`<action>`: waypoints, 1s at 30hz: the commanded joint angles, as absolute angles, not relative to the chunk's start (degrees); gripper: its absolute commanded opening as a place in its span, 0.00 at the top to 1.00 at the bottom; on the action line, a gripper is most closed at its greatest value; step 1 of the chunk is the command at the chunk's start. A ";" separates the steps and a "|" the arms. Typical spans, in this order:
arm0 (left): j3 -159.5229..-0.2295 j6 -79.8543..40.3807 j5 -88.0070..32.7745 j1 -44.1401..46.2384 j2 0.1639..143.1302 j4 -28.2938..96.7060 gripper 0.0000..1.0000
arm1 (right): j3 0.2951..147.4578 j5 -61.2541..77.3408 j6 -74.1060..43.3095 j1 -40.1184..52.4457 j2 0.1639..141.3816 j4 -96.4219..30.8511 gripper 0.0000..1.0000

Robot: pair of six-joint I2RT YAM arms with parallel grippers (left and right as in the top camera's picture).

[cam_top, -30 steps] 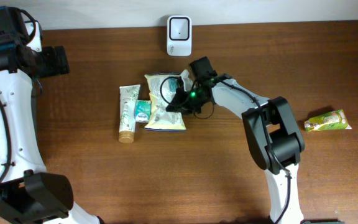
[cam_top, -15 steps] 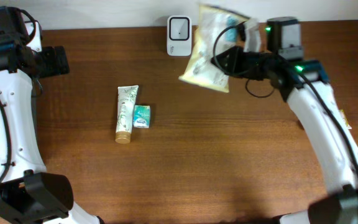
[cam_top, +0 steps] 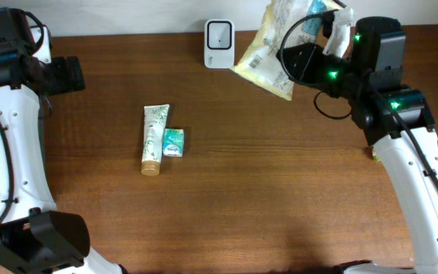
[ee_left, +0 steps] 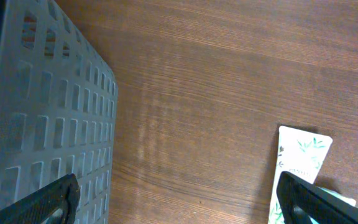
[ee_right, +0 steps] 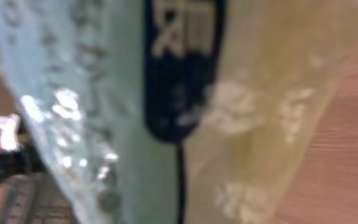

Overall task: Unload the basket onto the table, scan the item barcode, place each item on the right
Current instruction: 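Grasp the white snack bag and hold it up to the scanner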

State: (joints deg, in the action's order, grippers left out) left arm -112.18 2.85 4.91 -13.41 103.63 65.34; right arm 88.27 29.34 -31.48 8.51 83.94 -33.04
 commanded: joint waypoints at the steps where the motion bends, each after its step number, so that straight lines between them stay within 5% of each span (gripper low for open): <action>1: -112.12 3.75 4.73 -13.56 103.81 65.28 0.01 | 88.71 16.80 -19.31 12.56 84.73 -33.45 0.96; 6: -112.12 3.75 4.73 -13.56 103.81 65.28 0.01 | 88.71 -17.69 -1.17 25.58 96.14 -14.52 0.96; 9: -112.12 3.75 4.73 -13.56 103.81 65.25 0.01 | 88.71 -25.58 13.52 28.27 105.10 2.85 0.96; 19: -112.12 3.75 4.73 -13.56 103.81 65.28 0.01 | 88.71 -27.62 54.26 28.45 127.57 41.04 0.96; 30: -112.12 3.75 4.73 -13.56 103.81 65.28 0.01 | 98.94 -19.25 58.30 24.71 136.44 46.72 0.96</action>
State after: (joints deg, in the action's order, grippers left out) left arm -112.18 2.85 4.91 -13.41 103.63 65.39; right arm 92.16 -20.93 57.71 26.83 133.40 48.07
